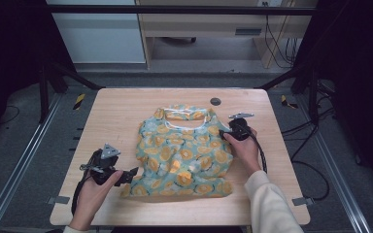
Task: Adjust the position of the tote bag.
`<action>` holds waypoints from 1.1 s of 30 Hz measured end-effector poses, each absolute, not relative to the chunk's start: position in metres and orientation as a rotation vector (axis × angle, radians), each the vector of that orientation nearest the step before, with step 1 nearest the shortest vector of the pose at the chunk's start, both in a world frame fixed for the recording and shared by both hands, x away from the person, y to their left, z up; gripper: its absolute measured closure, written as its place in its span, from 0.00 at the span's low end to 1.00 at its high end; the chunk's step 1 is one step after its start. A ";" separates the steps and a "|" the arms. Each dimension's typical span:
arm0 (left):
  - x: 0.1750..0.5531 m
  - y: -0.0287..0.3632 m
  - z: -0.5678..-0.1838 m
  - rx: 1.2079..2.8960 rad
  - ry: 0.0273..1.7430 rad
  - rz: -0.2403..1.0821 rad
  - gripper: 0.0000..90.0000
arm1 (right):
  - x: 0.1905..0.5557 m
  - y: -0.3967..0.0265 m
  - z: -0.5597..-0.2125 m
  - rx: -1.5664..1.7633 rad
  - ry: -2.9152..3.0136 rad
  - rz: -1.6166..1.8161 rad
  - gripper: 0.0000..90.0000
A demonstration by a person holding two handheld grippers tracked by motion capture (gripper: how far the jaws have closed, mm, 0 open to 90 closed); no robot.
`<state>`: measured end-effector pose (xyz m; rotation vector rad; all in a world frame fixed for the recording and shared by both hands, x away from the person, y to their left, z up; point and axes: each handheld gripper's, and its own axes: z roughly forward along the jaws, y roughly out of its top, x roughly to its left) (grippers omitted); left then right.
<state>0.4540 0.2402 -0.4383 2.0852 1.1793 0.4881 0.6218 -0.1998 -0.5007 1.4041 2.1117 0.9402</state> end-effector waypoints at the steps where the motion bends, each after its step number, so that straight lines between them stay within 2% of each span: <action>1: 0.454 0.240 -0.438 2.085 1.179 0.488 0.04 | 0.622 -0.200 -0.501 1.404 2.112 0.940 0.42; 4: 0.454 0.240 -0.438 2.083 1.178 0.485 0.04 | 0.621 -0.198 -0.502 1.388 2.119 0.916 0.53; 6: 0.454 0.240 -0.438 2.082 1.177 0.482 0.04 | 0.621 -0.197 -0.501 1.390 2.117 0.915 0.55; 8: 0.454 0.240 -0.438 2.077 1.179 0.481 0.04 | 0.620 -0.196 -0.501 1.383 2.125 0.923 0.65; 9: 0.454 0.240 -0.438 2.077 1.179 0.481 0.04 | 0.620 -0.196 -0.501 1.383 2.125 0.923 0.65; 10: 0.454 0.240 -0.438 2.071 1.184 0.481 0.04 | 0.620 -0.194 -0.500 1.377 2.132 0.922 0.74; 13: 0.454 0.240 -0.437 2.073 1.181 0.479 0.04 | 0.619 -0.193 -0.500 1.361 2.146 0.927 0.89; 14: 0.454 0.240 -0.437 2.073 1.181 0.479 0.04 | 0.619 -0.193 -0.500 1.361 2.146 0.927 0.89; 15: 0.454 0.240 -0.437 2.073 1.181 0.479 0.04 | 0.618 -0.192 -0.499 1.354 2.148 0.946 0.96; 28: 0.469 0.236 -0.439 2.071 1.200 0.445 0.06 | 0.602 -0.198 -0.466 1.319 2.087 1.119 0.99; 33: 0.491 0.229 -0.433 2.050 1.228 0.416 0.08 | 0.598 -0.203 -0.459 1.291 2.087 1.118 0.99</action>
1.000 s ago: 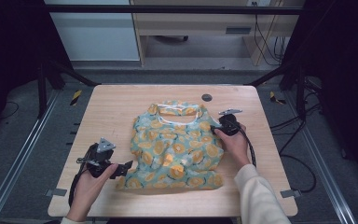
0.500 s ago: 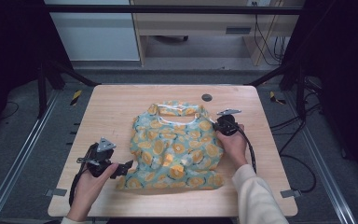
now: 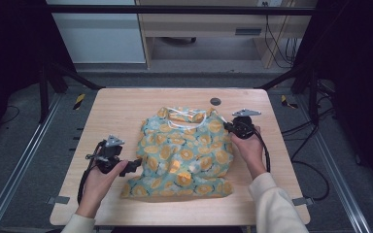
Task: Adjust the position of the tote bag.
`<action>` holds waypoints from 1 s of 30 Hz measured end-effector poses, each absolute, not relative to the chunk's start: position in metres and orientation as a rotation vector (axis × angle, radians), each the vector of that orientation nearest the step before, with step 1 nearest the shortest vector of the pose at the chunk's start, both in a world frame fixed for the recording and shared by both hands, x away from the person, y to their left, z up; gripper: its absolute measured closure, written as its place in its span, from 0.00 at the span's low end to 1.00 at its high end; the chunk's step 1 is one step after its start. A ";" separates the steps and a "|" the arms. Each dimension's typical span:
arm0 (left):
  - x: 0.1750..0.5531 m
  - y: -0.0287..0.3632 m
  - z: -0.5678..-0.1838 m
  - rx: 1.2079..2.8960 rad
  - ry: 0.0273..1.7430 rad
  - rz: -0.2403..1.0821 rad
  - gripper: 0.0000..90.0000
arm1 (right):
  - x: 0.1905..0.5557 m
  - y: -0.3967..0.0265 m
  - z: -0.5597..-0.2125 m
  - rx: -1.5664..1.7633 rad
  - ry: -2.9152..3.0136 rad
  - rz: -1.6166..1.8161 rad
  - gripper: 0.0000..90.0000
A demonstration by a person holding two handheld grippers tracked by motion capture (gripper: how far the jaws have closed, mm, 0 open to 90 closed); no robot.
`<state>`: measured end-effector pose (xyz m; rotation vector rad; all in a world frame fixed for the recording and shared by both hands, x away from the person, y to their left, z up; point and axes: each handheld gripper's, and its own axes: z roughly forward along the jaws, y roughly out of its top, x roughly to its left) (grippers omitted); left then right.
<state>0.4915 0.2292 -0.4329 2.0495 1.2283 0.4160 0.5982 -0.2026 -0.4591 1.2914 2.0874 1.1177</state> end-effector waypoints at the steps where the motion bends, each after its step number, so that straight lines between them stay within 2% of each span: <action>1: 0.491 0.229 -0.433 2.050 1.228 0.416 0.08 | 0.598 -0.203 -0.459 1.291 2.087 1.118 0.99; 7: 0.509 0.216 -0.435 2.085 1.192 0.380 0.08 | 0.596 -0.207 -0.457 1.283 2.092 1.121 0.99; 20: 0.511 0.220 -0.454 2.148 1.145 0.274 0.07 | 0.594 -0.210 -0.455 1.265 2.103 1.118 0.98; 26: 0.515 0.220 -0.461 2.161 1.148 0.227 0.13 | 0.594 -0.211 -0.455 1.270 2.105 1.115 0.98; 30: 0.519 0.218 -0.466 2.159 1.139 0.217 0.27 | 0.593 -0.210 -0.455 1.268 2.108 1.119 0.98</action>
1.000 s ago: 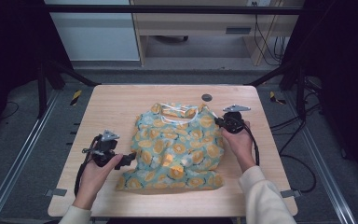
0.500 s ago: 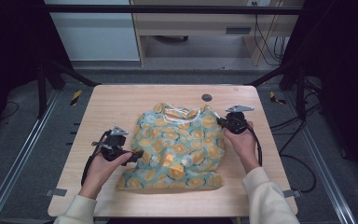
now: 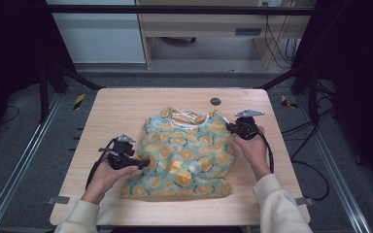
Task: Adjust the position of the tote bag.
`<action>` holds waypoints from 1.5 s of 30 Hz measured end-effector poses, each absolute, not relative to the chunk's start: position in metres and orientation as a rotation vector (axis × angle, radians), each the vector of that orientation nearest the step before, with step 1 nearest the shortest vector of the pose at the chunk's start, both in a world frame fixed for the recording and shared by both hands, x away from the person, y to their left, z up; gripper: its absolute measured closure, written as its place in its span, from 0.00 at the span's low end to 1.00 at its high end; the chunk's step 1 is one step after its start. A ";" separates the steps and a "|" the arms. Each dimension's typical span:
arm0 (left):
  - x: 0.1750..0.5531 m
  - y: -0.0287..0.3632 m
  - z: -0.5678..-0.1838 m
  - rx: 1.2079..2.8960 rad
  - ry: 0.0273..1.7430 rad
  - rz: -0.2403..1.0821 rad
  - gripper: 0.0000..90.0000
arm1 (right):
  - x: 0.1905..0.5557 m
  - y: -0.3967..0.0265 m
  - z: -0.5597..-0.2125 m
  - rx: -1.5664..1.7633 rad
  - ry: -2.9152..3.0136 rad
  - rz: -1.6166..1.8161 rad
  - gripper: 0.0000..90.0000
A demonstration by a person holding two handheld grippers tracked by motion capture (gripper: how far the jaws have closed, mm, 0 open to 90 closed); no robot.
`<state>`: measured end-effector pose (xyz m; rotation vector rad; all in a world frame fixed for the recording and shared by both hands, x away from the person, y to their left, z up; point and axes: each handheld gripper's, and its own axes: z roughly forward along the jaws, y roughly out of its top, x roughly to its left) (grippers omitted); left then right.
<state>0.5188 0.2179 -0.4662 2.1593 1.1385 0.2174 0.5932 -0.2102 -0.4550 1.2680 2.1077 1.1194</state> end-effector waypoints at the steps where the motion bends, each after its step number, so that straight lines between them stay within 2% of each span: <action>1: 0.520 0.217 -0.467 2.158 1.136 0.217 0.30 | 0.593 -0.210 -0.455 1.262 2.109 1.116 0.98; 6: 0.523 0.215 -0.467 2.150 1.119 0.231 0.51 | 0.593 -0.210 -0.454 1.264 2.106 1.121 0.98; 7: 0.523 0.215 -0.467 2.141 1.120 0.236 0.56 | 0.592 -0.210 -0.454 1.263 2.105 1.121 0.98; 8: 0.524 0.214 -0.467 2.138 1.114 0.233 0.66 | 0.592 -0.211 -0.453 1.263 2.107 1.120 0.98; 11: 0.525 0.213 -0.466 2.124 1.109 0.245 0.79 | 0.592 -0.211 -0.453 1.259 2.105 1.124 0.99; 17: 0.526 0.210 -0.462 2.093 1.081 0.278 0.98 | 0.590 -0.209 -0.450 1.245 2.105 1.127 0.99; 34: 0.520 0.219 -0.446 2.097 1.090 0.354 1.00 | 0.581 -0.224 -0.436 1.229 2.071 1.145 1.00; 45: 0.508 0.226 -0.426 2.087 1.076 0.450 1.00 | 0.557 -0.240 -0.403 1.175 2.004 1.226 1.00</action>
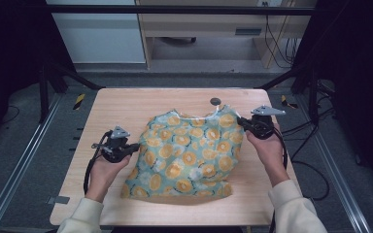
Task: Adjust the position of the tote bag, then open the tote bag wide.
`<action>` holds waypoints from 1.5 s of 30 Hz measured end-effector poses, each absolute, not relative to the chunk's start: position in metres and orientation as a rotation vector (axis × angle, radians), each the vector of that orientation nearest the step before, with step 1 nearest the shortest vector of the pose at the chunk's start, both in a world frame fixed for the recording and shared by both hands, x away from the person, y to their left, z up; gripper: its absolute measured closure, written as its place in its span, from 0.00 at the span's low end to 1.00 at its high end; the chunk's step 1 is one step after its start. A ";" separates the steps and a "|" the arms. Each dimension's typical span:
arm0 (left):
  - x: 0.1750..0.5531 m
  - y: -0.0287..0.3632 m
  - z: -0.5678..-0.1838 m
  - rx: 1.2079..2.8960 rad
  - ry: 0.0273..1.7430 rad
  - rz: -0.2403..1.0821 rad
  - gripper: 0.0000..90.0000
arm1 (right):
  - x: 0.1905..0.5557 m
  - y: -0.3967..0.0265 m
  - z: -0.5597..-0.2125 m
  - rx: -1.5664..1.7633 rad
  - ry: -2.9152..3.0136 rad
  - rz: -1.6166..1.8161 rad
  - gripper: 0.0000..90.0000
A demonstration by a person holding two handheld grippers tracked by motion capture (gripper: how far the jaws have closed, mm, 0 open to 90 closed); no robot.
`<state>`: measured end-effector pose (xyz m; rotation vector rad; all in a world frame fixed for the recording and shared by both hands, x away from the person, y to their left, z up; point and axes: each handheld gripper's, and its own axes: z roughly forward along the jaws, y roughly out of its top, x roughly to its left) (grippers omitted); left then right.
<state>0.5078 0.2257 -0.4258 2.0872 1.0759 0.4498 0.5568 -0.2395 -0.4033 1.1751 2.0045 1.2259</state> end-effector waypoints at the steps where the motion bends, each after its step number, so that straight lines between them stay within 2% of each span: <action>1: 0.507 0.227 -0.424 2.085 1.074 0.454 1.00 | 0.550 -0.241 -0.398 1.157 1.998 1.239 1.00; 21: 0.481 0.241 -0.398 2.072 1.050 0.522 1.00 | 0.514 -0.257 -0.370 1.116 1.916 1.349 1.00; 34: 0.470 0.246 -0.396 2.061 1.041 0.537 1.00 | 0.496 -0.261 -0.365 1.078 1.914 1.371 1.00; 45: 0.446 0.250 -0.395 2.042 1.016 0.569 1.00 | 0.474 -0.262 -0.371 1.061 1.918 1.398 1.00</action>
